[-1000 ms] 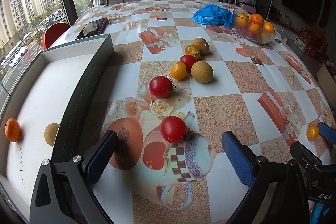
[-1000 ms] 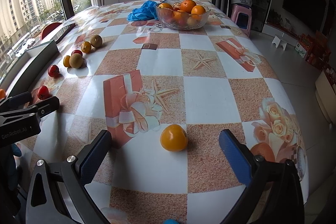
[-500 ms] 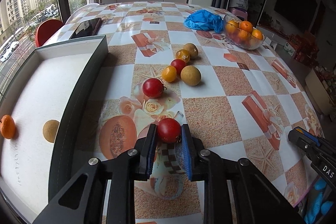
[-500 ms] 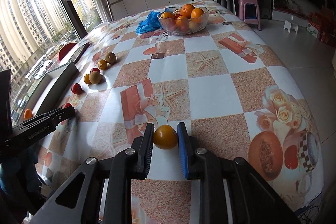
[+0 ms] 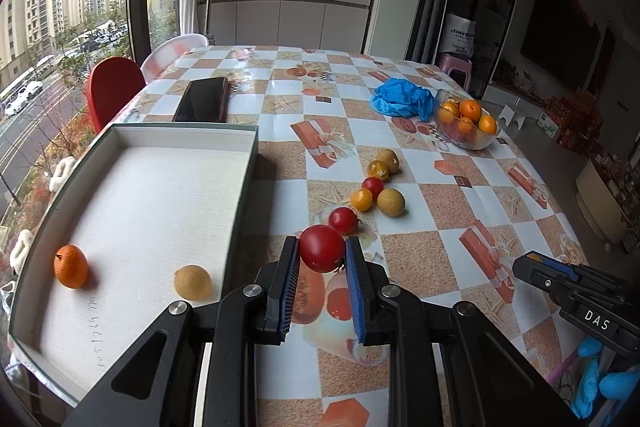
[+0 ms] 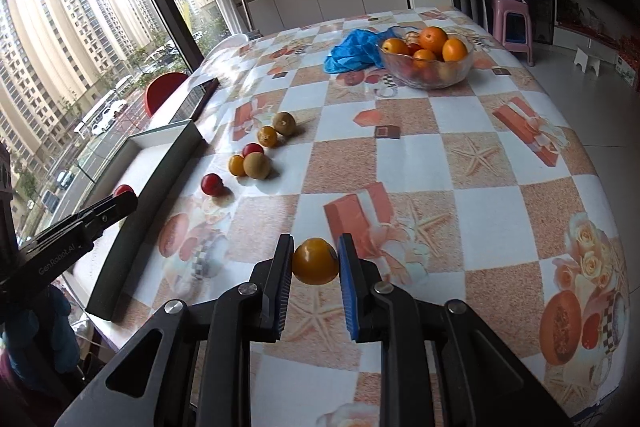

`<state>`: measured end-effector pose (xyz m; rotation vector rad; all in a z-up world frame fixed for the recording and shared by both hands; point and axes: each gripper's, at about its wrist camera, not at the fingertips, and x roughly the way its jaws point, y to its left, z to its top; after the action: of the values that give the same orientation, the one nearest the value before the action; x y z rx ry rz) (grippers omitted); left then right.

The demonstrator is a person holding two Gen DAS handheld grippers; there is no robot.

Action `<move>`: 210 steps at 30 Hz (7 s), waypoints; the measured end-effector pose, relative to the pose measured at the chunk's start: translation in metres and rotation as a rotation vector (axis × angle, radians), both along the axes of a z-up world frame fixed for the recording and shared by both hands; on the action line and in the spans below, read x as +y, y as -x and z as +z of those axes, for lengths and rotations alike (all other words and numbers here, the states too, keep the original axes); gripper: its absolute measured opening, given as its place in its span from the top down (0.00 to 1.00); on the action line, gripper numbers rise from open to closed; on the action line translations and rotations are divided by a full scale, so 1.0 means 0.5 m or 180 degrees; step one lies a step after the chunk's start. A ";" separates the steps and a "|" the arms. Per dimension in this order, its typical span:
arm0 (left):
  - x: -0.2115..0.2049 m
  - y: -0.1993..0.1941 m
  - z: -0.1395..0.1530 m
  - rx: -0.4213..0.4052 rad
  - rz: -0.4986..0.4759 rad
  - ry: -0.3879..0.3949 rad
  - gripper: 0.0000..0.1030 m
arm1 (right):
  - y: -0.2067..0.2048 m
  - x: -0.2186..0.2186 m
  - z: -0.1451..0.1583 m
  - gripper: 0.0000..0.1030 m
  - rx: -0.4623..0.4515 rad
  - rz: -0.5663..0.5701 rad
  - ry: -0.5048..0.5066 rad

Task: Organize fruits

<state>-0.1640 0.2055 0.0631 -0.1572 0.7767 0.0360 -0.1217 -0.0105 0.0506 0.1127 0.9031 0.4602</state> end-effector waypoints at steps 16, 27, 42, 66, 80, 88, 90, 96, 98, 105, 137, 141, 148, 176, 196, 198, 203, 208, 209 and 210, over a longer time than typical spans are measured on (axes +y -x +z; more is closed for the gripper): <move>0.228 0.053 -0.057 0.0216 0.0659 -0.0068 0.76 | -0.016 0.378 0.019 0.76 0.0110 0.1083 0.0052; 0.273 0.050 -0.097 0.0235 0.0743 -0.0042 0.76 | -0.030 0.499 -0.023 0.76 0.0231 0.1302 0.0350; 0.281 0.049 -0.101 0.0154 0.0657 -0.0048 0.76 | -0.041 0.546 -0.047 0.38 0.0226 0.1246 0.0458; 0.225 0.043 -0.044 0.0025 0.0672 -0.0281 0.01 | -0.110 0.269 0.008 0.00 0.0102 0.0246 0.0308; 0.066 -0.006 -0.016 0.0088 0.0172 -0.0437 0.01 | -0.132 0.058 -0.054 0.00 0.0356 -0.0424 0.0501; -0.025 -0.046 -0.027 0.0239 -0.0172 -0.0527 0.01 | -0.115 0.037 -0.087 0.00 0.0261 -0.0300 0.0866; -0.042 -0.062 -0.034 0.0297 -0.0226 -0.0516 0.01 | -0.109 0.031 -0.090 0.00 0.0214 -0.0257 0.0947; -0.082 -0.115 -0.059 0.0445 -0.0320 -0.0510 0.01 | -0.099 0.006 -0.093 0.00 0.0101 -0.0155 0.0964; -0.092 -0.132 -0.066 0.0476 -0.0356 -0.0569 0.01 | -0.095 0.006 -0.094 0.00 0.0047 -0.0123 0.0972; -0.091 -0.177 -0.087 0.0567 -0.0381 -0.0600 0.05 | -0.090 0.004 -0.094 0.00 -0.0014 -0.0109 0.0950; -0.068 -0.055 -0.108 0.0514 -0.0206 -0.0346 0.74 | -0.164 0.162 -0.083 0.08 0.0035 0.0416 0.0742; -0.067 -0.050 -0.108 0.0504 -0.0217 -0.0342 0.74 | -0.169 0.203 -0.081 0.27 -0.0043 0.0501 0.0775; -0.063 -0.047 -0.108 0.0486 -0.0228 -0.0307 0.74 | -0.156 0.169 -0.075 0.72 -0.0043 0.0421 0.0631; -0.005 0.012 -0.017 0.0169 -0.0184 -0.0064 0.74 | -0.042 0.083 -0.017 0.72 0.0039 0.0181 0.0345; 0.157 0.030 0.005 -0.0020 0.0265 -0.0054 0.74 | -0.030 0.291 0.033 0.72 -0.0104 0.0732 0.0459; 0.169 0.029 0.003 -0.0019 0.0299 -0.0056 0.74 | -0.029 0.314 0.037 0.72 -0.0121 0.0795 0.0469; 0.202 0.024 -0.007 0.0006 0.0387 -0.0046 0.74 | -0.031 0.364 0.042 0.72 -0.0156 0.0932 0.0495; 0.234 0.020 -0.017 0.0019 0.0472 -0.0028 0.74 | -0.035 0.408 0.040 0.72 -0.0157 0.1035 0.0527; 0.240 0.018 -0.020 0.0023 0.0488 -0.0027 0.74 | -0.035 0.416 0.039 0.72 -0.0158 0.1053 0.0533; 0.247 0.017 -0.022 0.0029 0.0506 -0.0027 0.74 | -0.036 0.424 0.039 0.72 -0.0159 0.1071 0.0538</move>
<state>-0.1726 0.3288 0.0520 -0.2106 0.7718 0.1906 -0.1036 0.2017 0.0700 -0.2077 0.9110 0.6930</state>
